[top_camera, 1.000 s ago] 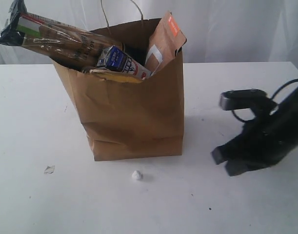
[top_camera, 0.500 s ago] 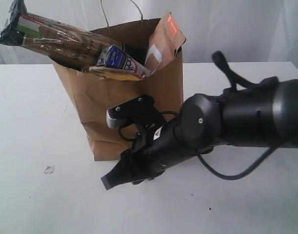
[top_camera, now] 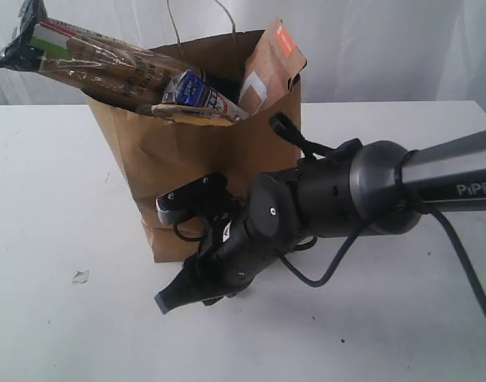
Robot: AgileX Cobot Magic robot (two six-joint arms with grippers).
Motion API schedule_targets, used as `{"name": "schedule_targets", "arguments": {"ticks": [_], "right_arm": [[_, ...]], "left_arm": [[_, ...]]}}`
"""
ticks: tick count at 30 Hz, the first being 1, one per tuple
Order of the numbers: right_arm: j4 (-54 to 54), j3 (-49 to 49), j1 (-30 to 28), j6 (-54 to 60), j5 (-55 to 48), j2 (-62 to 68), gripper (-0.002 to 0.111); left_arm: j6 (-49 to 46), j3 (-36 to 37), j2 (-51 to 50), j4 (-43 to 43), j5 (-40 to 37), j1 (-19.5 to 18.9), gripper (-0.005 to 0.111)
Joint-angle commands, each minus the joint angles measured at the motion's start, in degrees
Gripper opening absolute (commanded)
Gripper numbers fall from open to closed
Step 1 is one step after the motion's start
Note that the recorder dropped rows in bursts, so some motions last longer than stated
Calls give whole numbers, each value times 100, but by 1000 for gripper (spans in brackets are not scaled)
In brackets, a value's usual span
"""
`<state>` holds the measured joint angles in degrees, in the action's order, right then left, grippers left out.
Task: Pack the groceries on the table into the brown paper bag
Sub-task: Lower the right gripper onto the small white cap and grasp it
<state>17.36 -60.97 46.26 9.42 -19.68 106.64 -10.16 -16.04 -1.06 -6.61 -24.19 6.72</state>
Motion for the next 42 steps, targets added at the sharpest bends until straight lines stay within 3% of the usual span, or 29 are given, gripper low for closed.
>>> {"name": "schedule_targets", "arguments": {"ticks": [1,5,16,20,27,31,42], "right_arm": [[-1142,-31,-24,-799,9,14,34],[-1808,-31,-81,-1406,9,68,34],[-1835,-31,-108,-1454,190,345,32],[-1835,-31,-108,-1454,179,345,24],[-1835,-31,-108,-1454,179,345,0],[-1825,-31,-108,-1460,109,149,0],[-1415,-31,76,-1469,-1798,-577,0]], "left_arm": [[-23,35,42,-55,16,54,0],[-23,35,42,-55,16,54,0],[-23,35,42,-55,16,54,0],[-35,35,42,-55,16,54,0],[-35,35,42,-55,16,54,0],[-35,35,42,-55,16,54,0],[-35,35,42,-55,16,54,0]]}}
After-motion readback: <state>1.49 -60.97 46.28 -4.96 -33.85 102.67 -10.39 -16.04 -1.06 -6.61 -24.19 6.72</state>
